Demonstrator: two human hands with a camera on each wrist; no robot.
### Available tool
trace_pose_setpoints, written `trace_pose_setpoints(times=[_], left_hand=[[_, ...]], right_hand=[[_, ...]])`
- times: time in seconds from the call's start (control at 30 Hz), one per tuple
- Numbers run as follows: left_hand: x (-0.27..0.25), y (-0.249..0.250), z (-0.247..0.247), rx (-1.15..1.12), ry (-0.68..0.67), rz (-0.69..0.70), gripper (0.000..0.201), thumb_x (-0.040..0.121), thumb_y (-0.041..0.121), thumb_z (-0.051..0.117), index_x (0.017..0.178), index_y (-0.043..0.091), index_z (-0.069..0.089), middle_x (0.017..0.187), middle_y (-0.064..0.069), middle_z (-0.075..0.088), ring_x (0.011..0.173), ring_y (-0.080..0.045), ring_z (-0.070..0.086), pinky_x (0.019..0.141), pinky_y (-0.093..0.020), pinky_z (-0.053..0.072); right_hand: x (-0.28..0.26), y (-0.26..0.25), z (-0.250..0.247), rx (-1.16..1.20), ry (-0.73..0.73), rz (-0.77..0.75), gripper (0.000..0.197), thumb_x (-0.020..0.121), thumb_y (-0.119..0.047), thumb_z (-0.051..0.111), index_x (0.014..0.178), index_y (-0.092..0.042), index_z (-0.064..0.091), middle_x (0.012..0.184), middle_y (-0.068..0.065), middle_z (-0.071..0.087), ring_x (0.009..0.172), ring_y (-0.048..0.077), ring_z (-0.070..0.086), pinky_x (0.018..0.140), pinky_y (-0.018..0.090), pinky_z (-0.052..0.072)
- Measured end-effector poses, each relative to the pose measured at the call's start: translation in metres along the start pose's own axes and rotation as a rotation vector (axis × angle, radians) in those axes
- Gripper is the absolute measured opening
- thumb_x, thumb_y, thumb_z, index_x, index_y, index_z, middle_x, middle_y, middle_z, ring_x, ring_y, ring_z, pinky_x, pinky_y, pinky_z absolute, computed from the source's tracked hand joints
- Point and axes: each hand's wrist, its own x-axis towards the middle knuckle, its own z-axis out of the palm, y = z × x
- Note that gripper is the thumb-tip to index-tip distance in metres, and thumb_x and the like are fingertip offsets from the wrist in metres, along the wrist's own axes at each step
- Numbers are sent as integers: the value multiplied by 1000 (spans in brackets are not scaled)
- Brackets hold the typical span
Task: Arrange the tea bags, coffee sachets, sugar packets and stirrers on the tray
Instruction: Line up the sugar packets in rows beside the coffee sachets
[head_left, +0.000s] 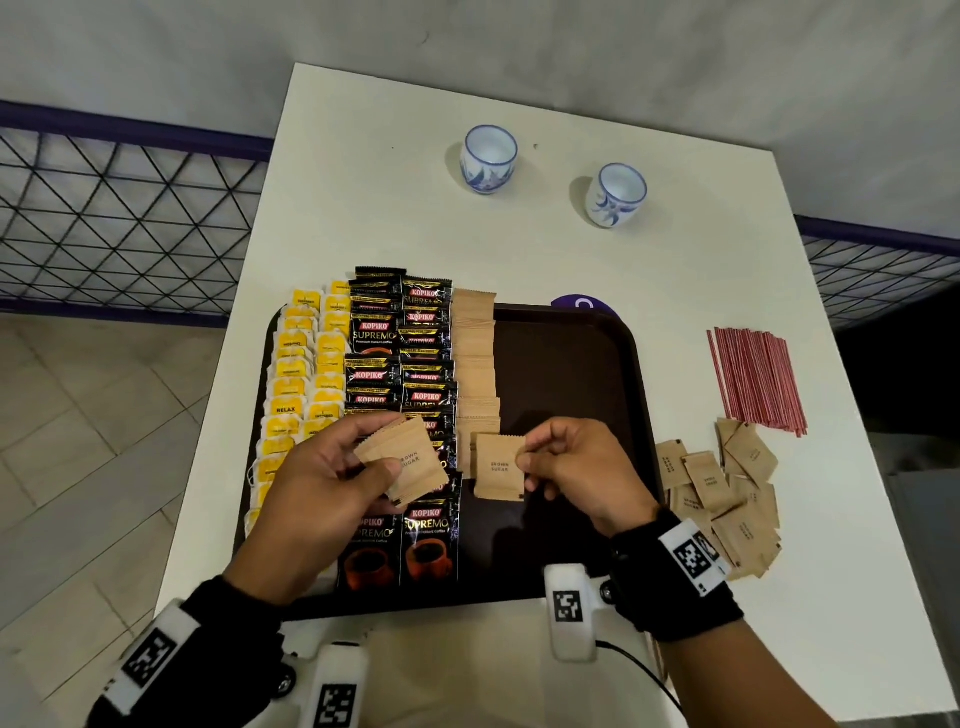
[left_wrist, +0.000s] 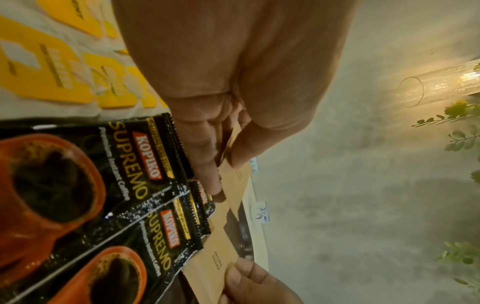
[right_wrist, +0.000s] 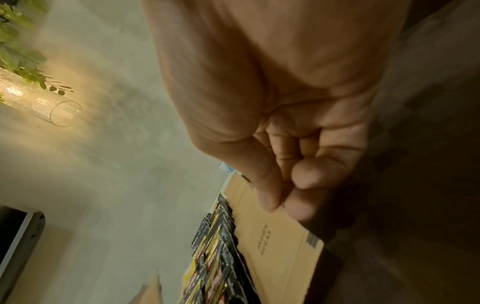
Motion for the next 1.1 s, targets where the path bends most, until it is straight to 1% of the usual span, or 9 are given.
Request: trace_pose_setpoints(times=[0.13, 0.27, 0.37, 0.53, 0.83, 0.9, 0.97, 1.03, 1.1], left_hand=[[0, -2, 1, -9, 4, -7, 43, 93, -9, 63, 113, 29, 70, 108, -11, 74, 90, -24, 75, 59, -26, 61], [-1, -4, 2, -4, -5, -8, 42, 93, -9, 62, 116, 26, 70, 107, -9, 75, 90, -20, 75, 60, -26, 62], [-2, -5, 3, -16, -12, -16, 41, 93, -9, 62, 117, 23, 70, 104, -7, 75, 90, -18, 76, 60, -28, 63], [-1, -7, 2, -18, -17, -18, 42, 93, -11, 62, 119, 21, 70, 103, -7, 75, 92, -24, 75, 61, -30, 63], [0, -10, 4, -30, -21, -17, 43, 92, -11, 63, 115, 24, 70, 105, -11, 74, 93, -27, 74, 61, -30, 62], [0, -10, 4, -30, -22, -14, 43, 91, -11, 63, 115, 24, 71, 104, -12, 74, 92, -28, 74, 61, -31, 63], [0, -11, 4, -26, -26, -12, 43, 91, -10, 63, 115, 24, 71, 105, -13, 74, 93, -29, 73, 62, -32, 63], [0, -11, 4, -20, -28, -9, 43, 92, -10, 63, 116, 24, 70, 105, -13, 74, 93, -29, 74, 63, -34, 64], [0, -11, 5, -18, -28, -6, 43, 92, -11, 63, 115, 25, 71, 104, -12, 75, 93, -29, 74, 64, -35, 64]], right_hand=[[1, -2, 10, -7, -18, -2, 13, 86, 7, 69, 96, 11, 63, 64, 9, 66, 47, 11, 59, 43, 19, 44], [3, -5, 17, -23, -22, 7, 12, 85, 6, 70, 95, 9, 64, 58, 3, 65, 46, 10, 59, 43, 19, 44], [5, -6, 21, -39, -12, 17, 9, 85, 2, 72, 90, 1, 65, 60, 3, 66, 48, 11, 60, 44, 20, 45], [9, -3, 25, -138, 59, 17, 10, 83, -6, 72, 81, -14, 66, 63, 5, 69, 54, 13, 65, 47, 25, 48], [9, -3, 28, -165, 115, 13, 11, 83, -7, 71, 81, -17, 65, 58, 1, 66, 53, 15, 66, 49, 30, 54], [9, -3, 28, -162, 114, 12, 11, 83, -6, 69, 82, -16, 64, 59, 1, 66, 52, 14, 65, 50, 30, 55], [8, -4, 28, -153, 113, 8, 11, 82, -10, 72, 83, -17, 64, 62, 0, 66, 52, 11, 64, 48, 27, 52], [8, -4, 27, -149, 112, -3, 14, 82, -15, 76, 85, -21, 64, 65, -2, 66, 51, 8, 64, 48, 25, 49], [10, -4, 27, -155, 114, -18, 17, 81, -17, 76, 86, -26, 63, 68, -3, 66, 53, 8, 66, 52, 26, 52]])
